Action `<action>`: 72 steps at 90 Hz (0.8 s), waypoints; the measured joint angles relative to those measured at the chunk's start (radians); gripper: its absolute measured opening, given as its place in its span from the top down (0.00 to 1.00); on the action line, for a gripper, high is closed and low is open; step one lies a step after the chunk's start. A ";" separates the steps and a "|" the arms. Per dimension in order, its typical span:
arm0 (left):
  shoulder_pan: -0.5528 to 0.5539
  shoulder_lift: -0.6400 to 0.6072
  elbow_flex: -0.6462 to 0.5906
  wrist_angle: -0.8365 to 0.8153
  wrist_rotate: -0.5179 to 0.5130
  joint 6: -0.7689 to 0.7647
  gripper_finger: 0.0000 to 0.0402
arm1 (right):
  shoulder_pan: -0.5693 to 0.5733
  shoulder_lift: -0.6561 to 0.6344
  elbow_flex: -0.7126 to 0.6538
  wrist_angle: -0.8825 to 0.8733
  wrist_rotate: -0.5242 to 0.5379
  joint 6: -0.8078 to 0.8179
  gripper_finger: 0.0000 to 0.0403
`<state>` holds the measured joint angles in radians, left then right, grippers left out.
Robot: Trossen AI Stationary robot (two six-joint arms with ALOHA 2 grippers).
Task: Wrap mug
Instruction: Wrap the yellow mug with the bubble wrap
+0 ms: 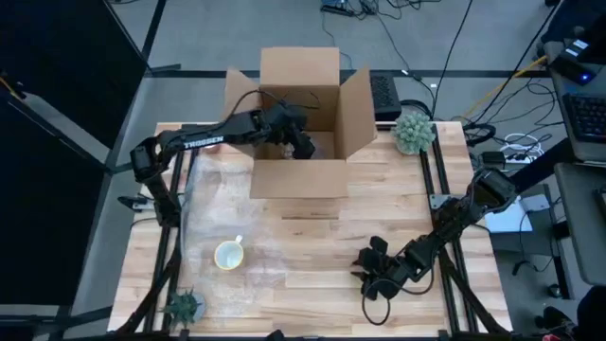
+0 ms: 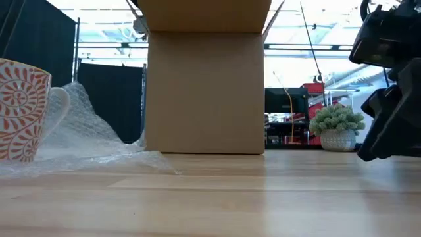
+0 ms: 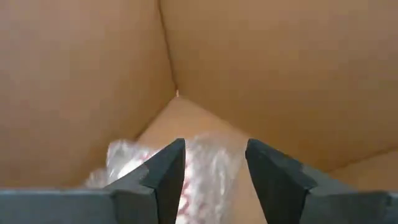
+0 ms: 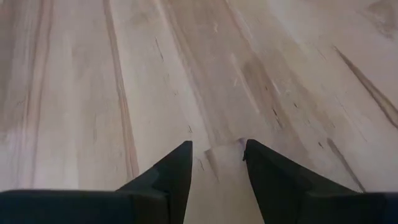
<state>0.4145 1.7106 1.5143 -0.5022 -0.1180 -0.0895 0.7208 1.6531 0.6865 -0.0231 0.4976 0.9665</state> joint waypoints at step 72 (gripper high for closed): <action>-0.306 -0.500 0.067 -0.176 -0.131 -0.006 0.60 | 0.000 0.000 0.000 -0.003 -0.001 -0.031 0.66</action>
<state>0.1082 1.2105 1.5809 -0.6786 -0.2493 -0.0954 0.7208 1.6531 0.6865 -0.0256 0.4969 0.9358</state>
